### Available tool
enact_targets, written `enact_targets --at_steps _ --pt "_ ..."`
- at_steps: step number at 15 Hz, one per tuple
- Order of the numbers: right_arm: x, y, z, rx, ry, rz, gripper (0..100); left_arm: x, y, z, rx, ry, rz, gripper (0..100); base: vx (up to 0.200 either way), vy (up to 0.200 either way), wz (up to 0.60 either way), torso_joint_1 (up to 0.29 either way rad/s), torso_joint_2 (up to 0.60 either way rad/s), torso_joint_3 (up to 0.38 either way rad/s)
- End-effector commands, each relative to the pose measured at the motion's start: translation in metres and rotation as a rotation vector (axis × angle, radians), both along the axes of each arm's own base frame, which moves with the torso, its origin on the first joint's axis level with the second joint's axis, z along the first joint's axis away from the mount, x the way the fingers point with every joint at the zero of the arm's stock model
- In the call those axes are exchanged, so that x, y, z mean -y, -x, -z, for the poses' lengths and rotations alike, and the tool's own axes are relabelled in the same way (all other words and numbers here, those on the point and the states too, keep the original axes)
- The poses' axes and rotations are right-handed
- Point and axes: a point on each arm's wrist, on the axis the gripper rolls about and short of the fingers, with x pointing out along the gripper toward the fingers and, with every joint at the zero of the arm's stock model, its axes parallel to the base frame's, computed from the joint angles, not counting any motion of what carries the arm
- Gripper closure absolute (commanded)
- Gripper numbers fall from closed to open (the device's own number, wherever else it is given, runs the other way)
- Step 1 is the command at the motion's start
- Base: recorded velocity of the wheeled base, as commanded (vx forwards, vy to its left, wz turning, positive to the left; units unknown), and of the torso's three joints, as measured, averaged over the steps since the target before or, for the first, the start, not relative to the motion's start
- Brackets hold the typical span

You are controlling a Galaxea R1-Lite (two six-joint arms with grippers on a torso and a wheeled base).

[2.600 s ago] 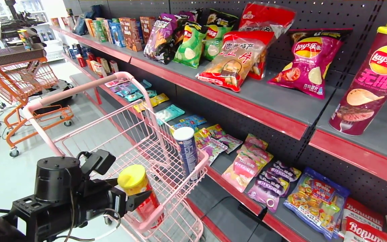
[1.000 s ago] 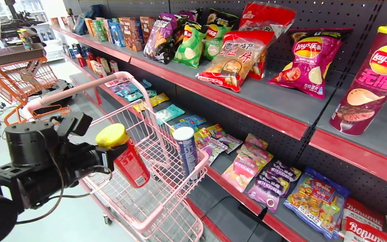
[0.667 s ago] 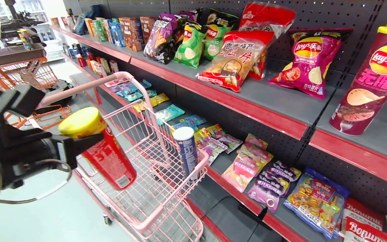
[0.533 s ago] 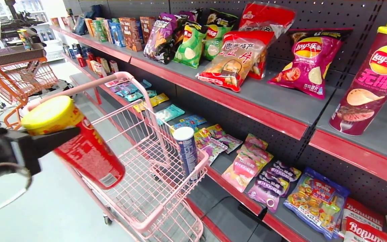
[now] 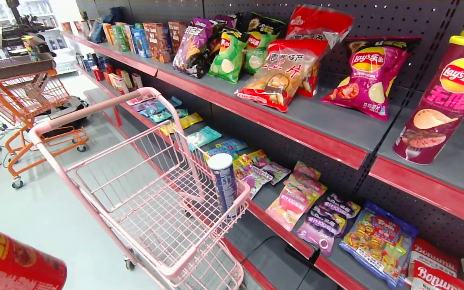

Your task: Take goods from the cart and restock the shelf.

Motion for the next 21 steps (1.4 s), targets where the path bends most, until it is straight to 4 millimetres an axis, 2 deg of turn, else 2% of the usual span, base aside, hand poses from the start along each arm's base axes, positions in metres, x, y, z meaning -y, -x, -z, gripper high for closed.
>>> enact_targets --at_steps 1,4,13,21 --pt "0.0 0.0 0.0 0.0 0.001 -0.001 0 -0.006 0.021 0.019 0.061 -0.002 -0.019 100 0.0 0.0 0.0 0.124 -0.36 -0.242" --pt "0.0 0.0 0.0 0.0 -0.001 -0.001 0 -0.007 0.027 0.035 0.071 -0.028 -0.015 100 0.0 0.0 0.0 0.172 -0.49 -0.316" --pt "0.0 0.0 0.0 0.0 -0.001 0.004 0 -0.007 0.027 0.037 0.07 -0.032 -0.018 100 0.0 0.0 0.0 0.196 -0.5 -0.306" --pt "0.0 0.0 0.0 0.0 -0.001 0.004 0 -0.008 0.028 0.037 0.077 -0.03 -0.021 100 0.0 0.0 -0.6 0.013 -0.02 -0.011"
